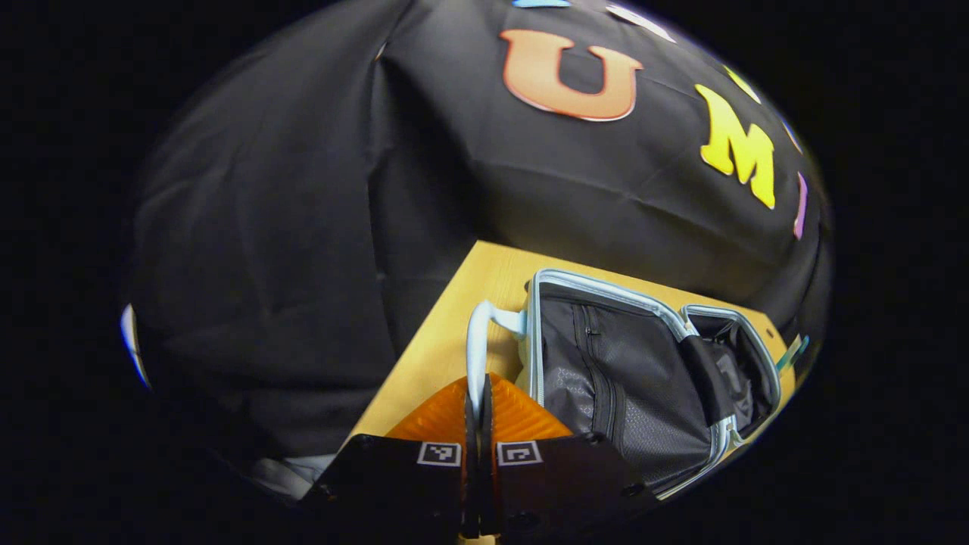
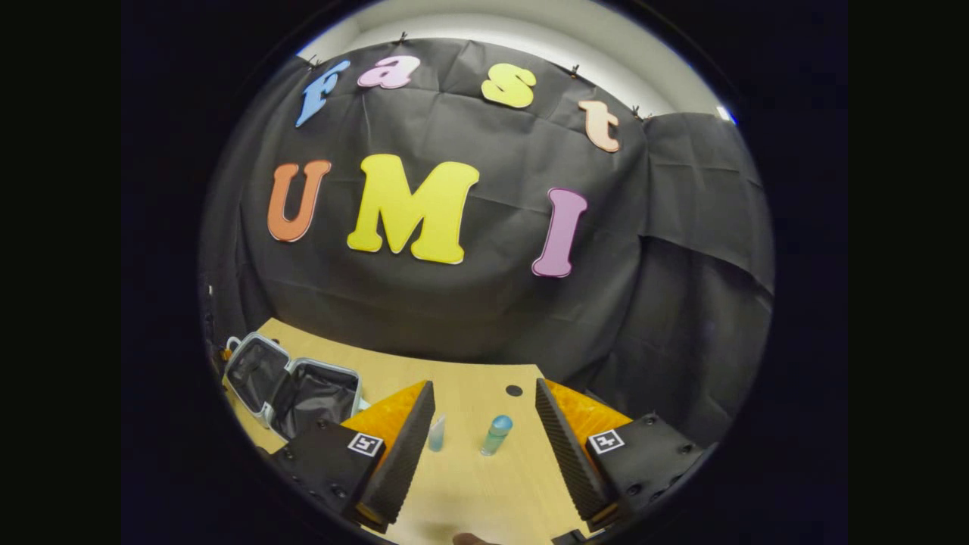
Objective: First open the suitcase, pack the skin care products into it, and then close the suitcase.
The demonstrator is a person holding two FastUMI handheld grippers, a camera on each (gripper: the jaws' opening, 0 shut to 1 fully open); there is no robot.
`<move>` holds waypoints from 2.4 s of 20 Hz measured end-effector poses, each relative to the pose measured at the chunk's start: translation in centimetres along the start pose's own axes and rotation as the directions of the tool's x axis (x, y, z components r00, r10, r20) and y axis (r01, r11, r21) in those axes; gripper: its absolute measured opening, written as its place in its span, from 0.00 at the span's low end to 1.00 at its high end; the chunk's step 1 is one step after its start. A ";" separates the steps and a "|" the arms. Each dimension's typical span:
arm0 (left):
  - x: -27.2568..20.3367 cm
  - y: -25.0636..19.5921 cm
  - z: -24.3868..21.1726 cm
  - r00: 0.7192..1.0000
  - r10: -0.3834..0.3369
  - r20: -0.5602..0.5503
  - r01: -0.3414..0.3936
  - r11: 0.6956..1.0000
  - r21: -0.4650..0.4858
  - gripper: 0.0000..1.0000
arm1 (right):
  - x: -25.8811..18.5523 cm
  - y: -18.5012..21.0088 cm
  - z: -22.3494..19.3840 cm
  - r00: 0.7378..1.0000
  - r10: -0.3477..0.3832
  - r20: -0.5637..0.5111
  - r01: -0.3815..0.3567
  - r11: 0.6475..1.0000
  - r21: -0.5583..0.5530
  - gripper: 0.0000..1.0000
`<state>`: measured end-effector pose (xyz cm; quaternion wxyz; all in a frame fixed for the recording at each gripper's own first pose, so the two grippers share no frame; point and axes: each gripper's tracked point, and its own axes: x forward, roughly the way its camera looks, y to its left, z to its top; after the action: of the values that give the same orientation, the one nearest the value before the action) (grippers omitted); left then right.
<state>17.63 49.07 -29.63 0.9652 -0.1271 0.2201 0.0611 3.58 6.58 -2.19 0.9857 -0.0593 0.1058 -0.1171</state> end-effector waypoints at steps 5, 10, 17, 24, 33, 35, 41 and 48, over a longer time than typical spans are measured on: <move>0.9 1.0 0.0 0.998 -0.049 0.032 0.047 0.997 0.053 0.02 | -0.3 1.6 -0.5 1.000 0.015 -0.015 -0.016 0.999 -0.035 0.79; 0.9 2.7 0.4 1.000 -0.013 0.005 0.013 0.993 0.116 0.63 | -0.2 2.7 -0.8 0.999 0.032 -0.025 -0.033 0.999 -0.028 0.80; -3.4 -0.9 3.6 0.996 -0.016 0.091 0.006 0.994 0.110 0.80 | 0.0 2.5 -0.9 0.998 0.057 -0.024 -0.057 0.998 -0.002 0.79; -10.4 -14.6 8.2 0.956 -0.145 0.256 0.082 0.968 0.239 0.98 | 1.3 -0.6 -1.8 0.997 0.076 -0.029 -0.075 0.996 0.041 0.79; -13.9 -42.2 0.6 0.887 -0.433 0.159 0.356 0.863 0.359 0.98 | 3.9 -11.0 -4.5 0.998 0.044 -0.051 -0.041 0.998 0.057 0.80; -13.6 -47.2 -2.1 0.877 -0.467 0.114 0.396 0.837 0.378 0.98 | 4.6 -13.4 -5.2 0.998 0.033 -0.062 -0.030 0.998 0.054 0.80; -10.7 -58.6 -10.0 0.851 -0.526 0.004 0.477 0.775 0.414 0.98 | 6.8 -19.1 -8.1 0.994 0.019 -0.105 -0.015 0.999 0.039 0.80; -4.0 -63.3 -16.5 0.873 -0.479 -0.097 0.473 0.780 0.410 0.99 | 8.9 -22.8 -11.9 0.984 0.036 -0.174 -0.037 0.999 -0.002 0.80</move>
<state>18.31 -16.46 -28.40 0.9547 0.0329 0.1827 -0.2324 4.38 -18.65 -12.23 0.9745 -0.0495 0.1930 -0.1037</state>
